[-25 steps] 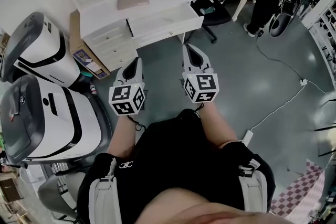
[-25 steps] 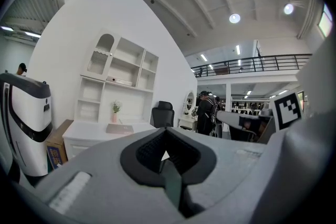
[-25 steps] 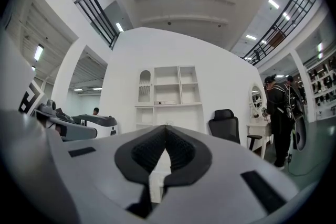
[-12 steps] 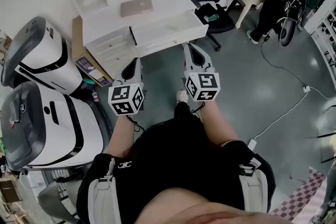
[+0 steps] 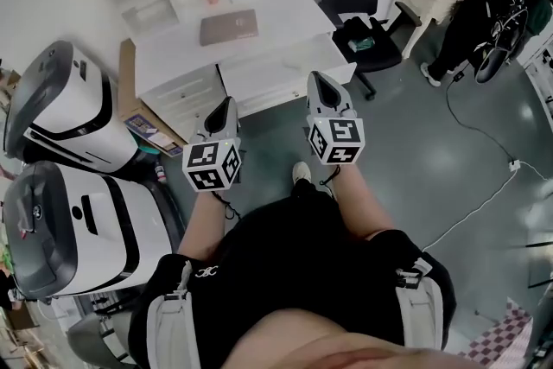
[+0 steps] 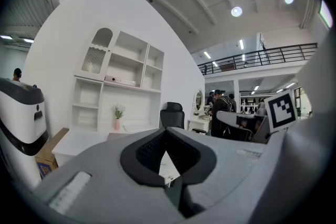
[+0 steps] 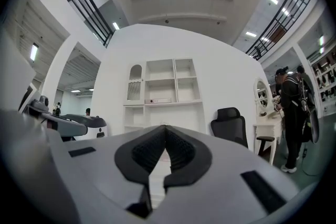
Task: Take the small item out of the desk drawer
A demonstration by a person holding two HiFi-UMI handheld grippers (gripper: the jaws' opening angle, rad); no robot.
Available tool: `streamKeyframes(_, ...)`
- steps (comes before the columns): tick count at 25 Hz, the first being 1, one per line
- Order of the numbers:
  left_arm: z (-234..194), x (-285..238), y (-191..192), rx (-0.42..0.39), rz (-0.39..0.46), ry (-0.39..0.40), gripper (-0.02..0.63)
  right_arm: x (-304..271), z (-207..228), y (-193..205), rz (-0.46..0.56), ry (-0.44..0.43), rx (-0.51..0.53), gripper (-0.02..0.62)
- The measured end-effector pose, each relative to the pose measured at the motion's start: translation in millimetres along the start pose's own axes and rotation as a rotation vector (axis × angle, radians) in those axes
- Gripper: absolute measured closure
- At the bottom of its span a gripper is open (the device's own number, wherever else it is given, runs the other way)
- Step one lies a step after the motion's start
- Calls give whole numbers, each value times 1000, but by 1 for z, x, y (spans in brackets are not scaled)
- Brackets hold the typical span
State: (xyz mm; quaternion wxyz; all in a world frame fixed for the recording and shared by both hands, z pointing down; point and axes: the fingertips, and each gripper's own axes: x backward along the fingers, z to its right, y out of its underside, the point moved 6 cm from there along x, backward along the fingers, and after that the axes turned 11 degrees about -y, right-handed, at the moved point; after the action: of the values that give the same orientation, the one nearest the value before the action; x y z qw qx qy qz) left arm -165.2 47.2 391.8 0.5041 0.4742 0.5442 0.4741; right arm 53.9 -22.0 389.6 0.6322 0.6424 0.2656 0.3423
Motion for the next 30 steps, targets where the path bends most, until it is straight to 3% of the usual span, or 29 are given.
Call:
streamKeyframes(19, 20, -274, -15, 30, -123, -62, 592, -212, 190, 34, -141, -91, -28, 598)
streamKeyframes(30, -5, -349, -13, 34, -167, -74, 592, -283, 227, 60, -236, -133, -47, 598)
